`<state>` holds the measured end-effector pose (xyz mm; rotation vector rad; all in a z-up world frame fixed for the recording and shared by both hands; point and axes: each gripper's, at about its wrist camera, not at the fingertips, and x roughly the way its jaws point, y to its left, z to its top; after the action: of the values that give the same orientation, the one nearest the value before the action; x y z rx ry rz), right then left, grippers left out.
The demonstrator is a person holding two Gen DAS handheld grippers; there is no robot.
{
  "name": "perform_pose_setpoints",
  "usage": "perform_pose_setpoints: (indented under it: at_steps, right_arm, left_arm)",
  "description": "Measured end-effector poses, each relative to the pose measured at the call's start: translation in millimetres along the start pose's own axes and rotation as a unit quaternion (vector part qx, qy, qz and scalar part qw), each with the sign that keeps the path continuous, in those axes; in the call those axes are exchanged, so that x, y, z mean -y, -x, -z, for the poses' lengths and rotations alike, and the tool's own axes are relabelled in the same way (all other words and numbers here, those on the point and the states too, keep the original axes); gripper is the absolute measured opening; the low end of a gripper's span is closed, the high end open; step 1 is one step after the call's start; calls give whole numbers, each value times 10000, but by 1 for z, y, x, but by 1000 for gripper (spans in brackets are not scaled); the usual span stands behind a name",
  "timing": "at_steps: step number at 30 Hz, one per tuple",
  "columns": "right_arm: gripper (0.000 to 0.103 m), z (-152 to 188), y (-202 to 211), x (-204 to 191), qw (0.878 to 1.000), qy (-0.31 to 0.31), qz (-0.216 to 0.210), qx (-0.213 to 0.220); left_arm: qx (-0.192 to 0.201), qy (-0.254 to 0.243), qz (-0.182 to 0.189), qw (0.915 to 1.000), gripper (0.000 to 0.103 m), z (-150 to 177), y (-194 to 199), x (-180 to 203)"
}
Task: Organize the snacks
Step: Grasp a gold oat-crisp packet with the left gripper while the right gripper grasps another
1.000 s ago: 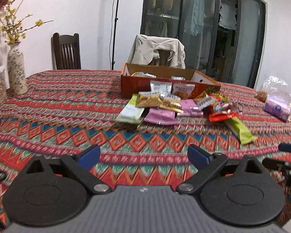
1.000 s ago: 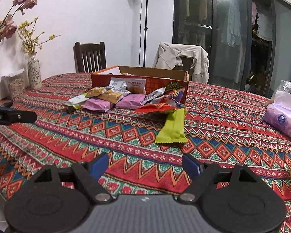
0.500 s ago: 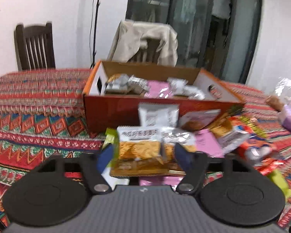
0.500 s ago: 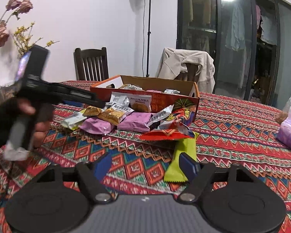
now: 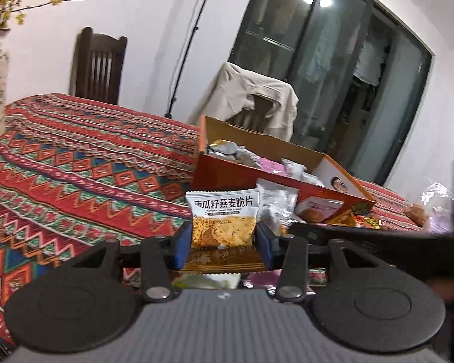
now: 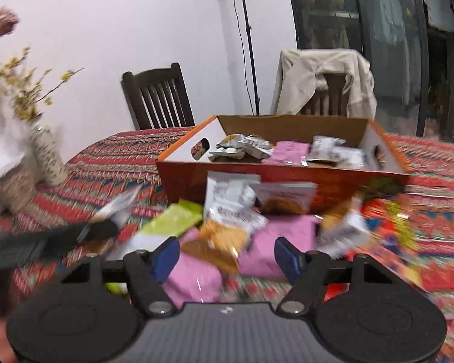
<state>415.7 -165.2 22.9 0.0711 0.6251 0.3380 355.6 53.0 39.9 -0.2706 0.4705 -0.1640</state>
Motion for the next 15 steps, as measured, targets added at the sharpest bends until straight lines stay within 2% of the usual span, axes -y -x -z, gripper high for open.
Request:
perform_pose_setpoints:
  at_steps: [2,3,6,8,11,15]
  right_arm:
    - [65,-5,-27,-5,9997,-54,195,-160]
    - [58,-5,-36,-5,9994,-171,191,-221]
    - [46,-1,-47,-12,9992,-171,252,-270]
    - [45,3,-46,-16,9992,-14,331,-213]
    - [43,3,-26,-21,9995,85,288,-76]
    - [43,12,32,-27,9987,407,164,259]
  left_arm:
    - [-3,41,-31,10000,45,0,1,-3]
    - [19,39,-12,10000,45,-1,3,-3]
    - [82,-31,54,9999,45,-1,11,-2]
    - [90,-86,37,9999,45,2,19,2]
    - [75,-92,17,9999,45,7,35,5]
    - [36,-199,32,9998,45,23,63,13]
